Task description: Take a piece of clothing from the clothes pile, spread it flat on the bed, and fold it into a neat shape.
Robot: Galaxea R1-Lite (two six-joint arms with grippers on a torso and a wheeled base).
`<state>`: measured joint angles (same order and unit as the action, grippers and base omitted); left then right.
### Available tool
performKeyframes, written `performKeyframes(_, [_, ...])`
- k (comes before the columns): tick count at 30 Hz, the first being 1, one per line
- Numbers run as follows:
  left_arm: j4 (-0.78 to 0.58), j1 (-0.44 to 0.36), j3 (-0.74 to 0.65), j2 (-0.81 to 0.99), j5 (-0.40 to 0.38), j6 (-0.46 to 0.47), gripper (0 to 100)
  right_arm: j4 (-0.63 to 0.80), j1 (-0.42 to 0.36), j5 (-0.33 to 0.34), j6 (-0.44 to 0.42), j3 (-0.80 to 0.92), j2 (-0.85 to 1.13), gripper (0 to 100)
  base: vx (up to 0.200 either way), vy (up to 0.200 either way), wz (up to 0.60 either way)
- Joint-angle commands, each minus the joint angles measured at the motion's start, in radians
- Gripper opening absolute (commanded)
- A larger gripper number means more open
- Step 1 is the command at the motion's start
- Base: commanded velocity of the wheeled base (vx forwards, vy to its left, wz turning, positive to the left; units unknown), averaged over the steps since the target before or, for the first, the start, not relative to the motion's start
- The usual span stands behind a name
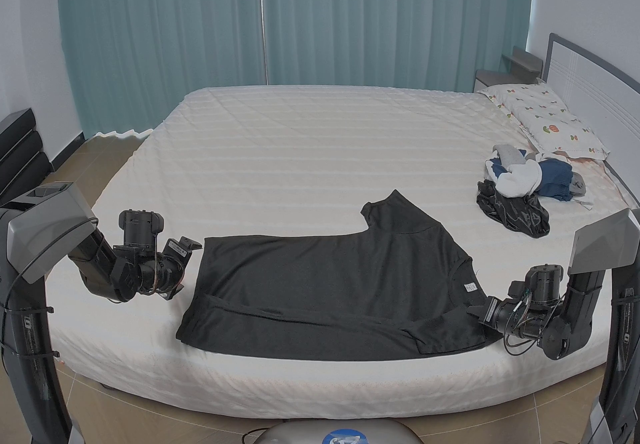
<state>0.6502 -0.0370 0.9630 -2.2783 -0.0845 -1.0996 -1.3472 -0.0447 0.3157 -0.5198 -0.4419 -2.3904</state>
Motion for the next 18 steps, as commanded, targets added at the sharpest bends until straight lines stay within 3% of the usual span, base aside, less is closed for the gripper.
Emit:
performKeyframes(1, [0.0,0.0,-0.001,-0.001,0.0,0.0,100,-0.004,0.016,0.002,-0.002,-0.003,-0.001,0,0.0,0.0,0.0])
performKeyframes(6, [0.0,0.0,0.0,-0.001,0.0,0.0,100,-0.006,0.045,0.002,-0.008,-0.015,-0.01,0,0.0,0.0,0.0])
performKeyframes(12, [-0.001,0.0,0.0,0.0,0.0,0.0,100,-0.006,0.046,-0.003,-0.083,-0.046,-0.006,0,0.0,0.0,0.0])
performKeyframes(18, [-0.043,0.0,-0.013,0.01,-0.009,0.01,100,-0.044,0.048,-0.001,-0.085,-0.038,-0.021,0,0.0,0.0,0.0])
